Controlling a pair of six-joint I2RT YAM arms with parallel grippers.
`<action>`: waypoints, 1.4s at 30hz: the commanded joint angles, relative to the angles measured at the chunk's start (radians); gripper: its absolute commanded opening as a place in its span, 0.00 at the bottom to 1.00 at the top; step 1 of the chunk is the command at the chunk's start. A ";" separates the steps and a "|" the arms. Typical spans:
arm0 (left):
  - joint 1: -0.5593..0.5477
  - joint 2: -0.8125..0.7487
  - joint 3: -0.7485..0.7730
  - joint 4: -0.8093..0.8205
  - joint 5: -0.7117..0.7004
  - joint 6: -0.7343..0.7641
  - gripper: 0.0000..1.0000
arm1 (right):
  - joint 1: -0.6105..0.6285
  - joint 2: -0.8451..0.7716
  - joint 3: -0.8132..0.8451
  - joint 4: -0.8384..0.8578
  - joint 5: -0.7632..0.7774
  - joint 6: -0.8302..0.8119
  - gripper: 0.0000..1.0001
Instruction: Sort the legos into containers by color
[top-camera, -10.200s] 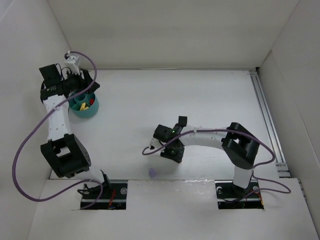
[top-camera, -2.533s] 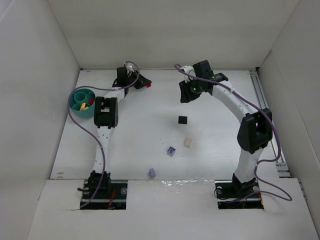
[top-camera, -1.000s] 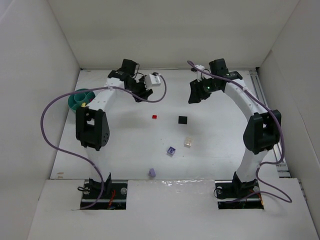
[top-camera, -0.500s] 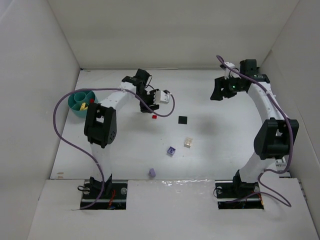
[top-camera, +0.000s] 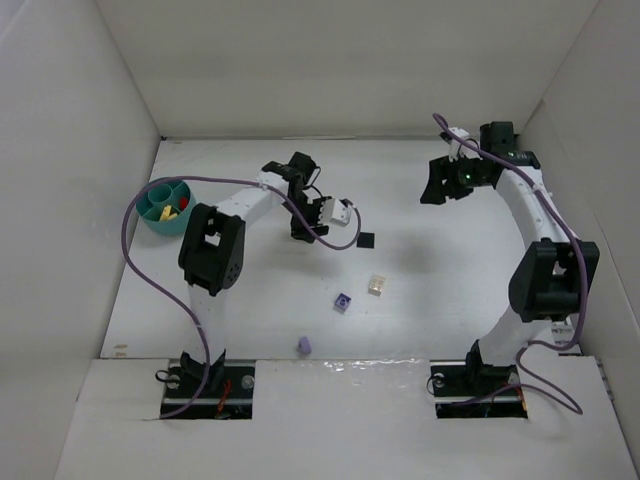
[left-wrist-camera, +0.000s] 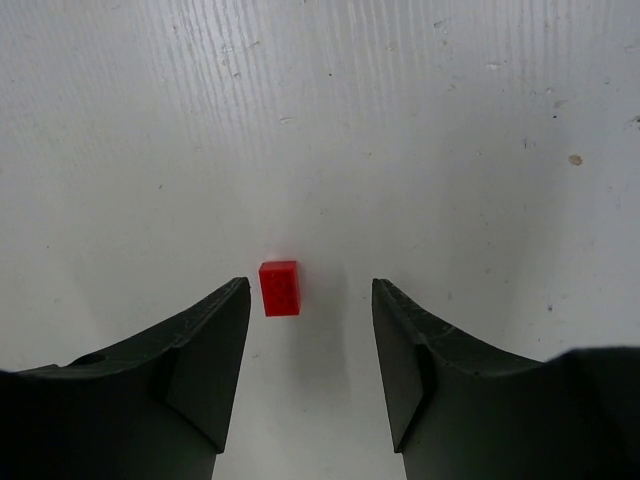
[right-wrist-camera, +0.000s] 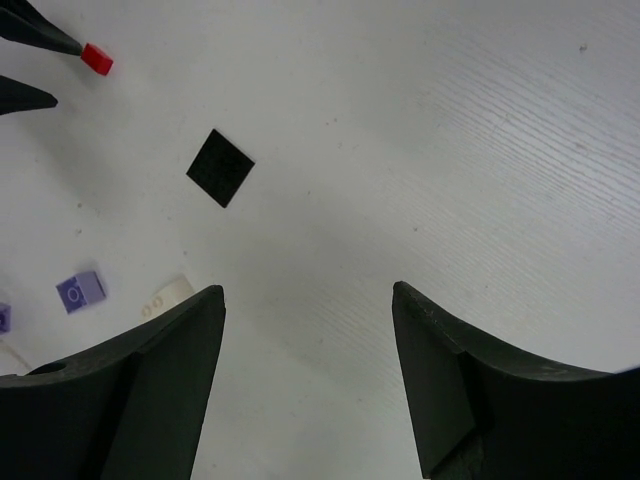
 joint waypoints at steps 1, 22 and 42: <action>-0.003 0.023 -0.016 -0.001 0.035 -0.005 0.49 | -0.008 -0.054 0.000 -0.011 -0.034 -0.006 0.73; 0.008 0.086 0.067 -0.005 0.004 -0.025 0.47 | -0.044 0.010 0.058 -0.073 -0.082 -0.016 0.72; 0.054 0.033 -0.045 -0.050 -0.034 0.026 0.54 | -0.054 0.047 0.106 -0.100 -0.109 -0.036 0.72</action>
